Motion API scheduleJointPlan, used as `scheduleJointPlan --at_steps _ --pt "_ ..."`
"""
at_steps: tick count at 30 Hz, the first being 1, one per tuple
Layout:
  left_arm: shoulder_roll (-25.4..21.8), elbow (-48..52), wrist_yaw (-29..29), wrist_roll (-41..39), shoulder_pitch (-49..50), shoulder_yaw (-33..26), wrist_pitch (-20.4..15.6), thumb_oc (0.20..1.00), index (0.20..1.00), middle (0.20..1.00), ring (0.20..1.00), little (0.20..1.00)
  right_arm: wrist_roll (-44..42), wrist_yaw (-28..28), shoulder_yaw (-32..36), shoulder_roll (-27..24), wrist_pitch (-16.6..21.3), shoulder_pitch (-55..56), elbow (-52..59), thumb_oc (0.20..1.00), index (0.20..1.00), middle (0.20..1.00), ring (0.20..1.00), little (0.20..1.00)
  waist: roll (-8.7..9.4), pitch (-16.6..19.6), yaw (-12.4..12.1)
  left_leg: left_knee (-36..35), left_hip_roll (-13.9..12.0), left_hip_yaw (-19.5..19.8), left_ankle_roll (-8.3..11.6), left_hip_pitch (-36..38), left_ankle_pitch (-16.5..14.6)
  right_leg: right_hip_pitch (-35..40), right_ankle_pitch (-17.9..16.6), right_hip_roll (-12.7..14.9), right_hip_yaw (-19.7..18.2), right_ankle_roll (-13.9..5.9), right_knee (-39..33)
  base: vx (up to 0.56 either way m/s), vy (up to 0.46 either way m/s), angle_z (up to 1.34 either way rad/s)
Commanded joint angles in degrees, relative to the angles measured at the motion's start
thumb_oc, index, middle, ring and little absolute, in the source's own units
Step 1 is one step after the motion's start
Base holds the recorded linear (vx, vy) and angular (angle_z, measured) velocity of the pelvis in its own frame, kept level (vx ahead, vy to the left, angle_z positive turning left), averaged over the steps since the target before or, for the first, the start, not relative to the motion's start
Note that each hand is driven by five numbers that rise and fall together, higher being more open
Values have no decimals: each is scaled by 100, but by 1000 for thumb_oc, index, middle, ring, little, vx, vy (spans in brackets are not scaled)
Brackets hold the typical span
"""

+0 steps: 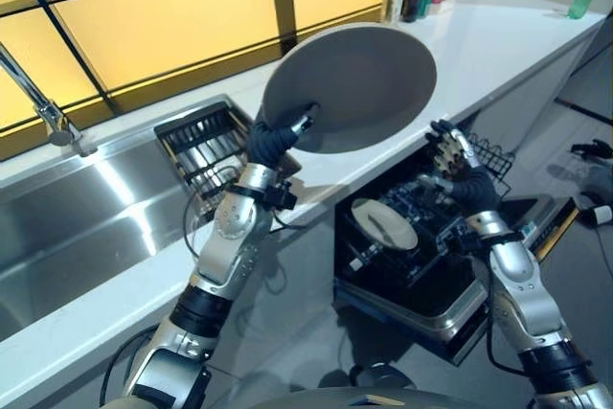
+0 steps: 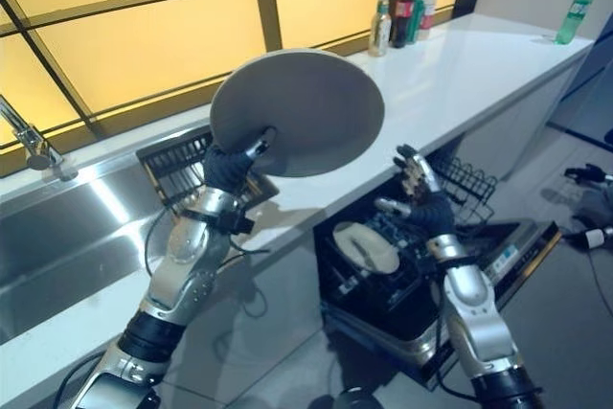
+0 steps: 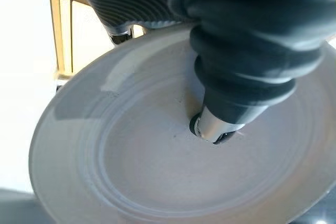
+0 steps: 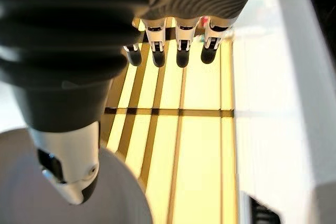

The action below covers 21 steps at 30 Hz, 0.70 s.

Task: Pick up plates and place into dishwasher.

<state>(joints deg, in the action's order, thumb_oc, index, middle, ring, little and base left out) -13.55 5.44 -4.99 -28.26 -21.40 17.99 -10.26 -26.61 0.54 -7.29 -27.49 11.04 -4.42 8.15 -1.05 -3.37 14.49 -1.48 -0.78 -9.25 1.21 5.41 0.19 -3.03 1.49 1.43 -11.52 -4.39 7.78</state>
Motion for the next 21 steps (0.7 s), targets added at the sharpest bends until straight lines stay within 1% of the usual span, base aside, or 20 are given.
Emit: scheduleJointPlan --at_steps 1,5,9,13,15,17,21 --pt "-212 383 -146 67 27 85 -97 200 200 200 200 200 -124 61 169 121 50 -460 499 1000 1000 1000 1000 1000 174 49 -201 666 356 94 -425 -242 -808 -247 -423 19 -50 -489 -74 0 0 0" --pt "-246 373 -132 -1 129 105 -81 200 200 200 200 200 39 127 128 119 8 -453 654 1000 1000 1000 1000 1000 193 70 -241 647 357 156 -436 -262 -805 -271 -460 19 -46 -497 -62 2 -9 0" --pt "-243 306 -136 -43 261 154 -65 200 200 200 200 200 14 98 41 108 -60 -577 756 1000 1000 1000 1000 1000 223 50 -285 703 349 167 -443 -274 -833 -296 -466 34 -19 -504 -34 3 -36 2" --pt "-196 166 18 -335 365 243 -98 200 200 200 200 200 65 103 -33 121 -200 -713 850 1000 1000 1000 1000 1000 260 32 -318 750 342 178 -456 -297 -859 -304 -460 35 -7 -502 -17 -1 -17 0" --pt "-173 175 65 -332 411 297 -73 200 200 200 200 200 5 74 -65 122 -236 -766 845 1000 1000 1000 1000 1000 266 30 -336 757 336 193 -453 -302 -855 -300 -460 43 10 -502 -17 7 -25 5" --pt "-177 161 140 -417 451 381 -64 200 200 200 200 200 -135 -57 -115 131 -304 -844 862 1000 1000 1000 1000 1000 272 36 -365 759 328 214 -452 -301 -854 -281 -450 52 29 -501 -27 12 -28 6" --pt "-141 52 374 -635 458 470 -136 200 200 200 200 200 -672 -525 -255 191 -485 -974 905 1000 1000 1000 1000 1000 278 51 -393 742 312 229 -444 -292 -851 -276 -441 56 48 -499 -26 10 -19 9"
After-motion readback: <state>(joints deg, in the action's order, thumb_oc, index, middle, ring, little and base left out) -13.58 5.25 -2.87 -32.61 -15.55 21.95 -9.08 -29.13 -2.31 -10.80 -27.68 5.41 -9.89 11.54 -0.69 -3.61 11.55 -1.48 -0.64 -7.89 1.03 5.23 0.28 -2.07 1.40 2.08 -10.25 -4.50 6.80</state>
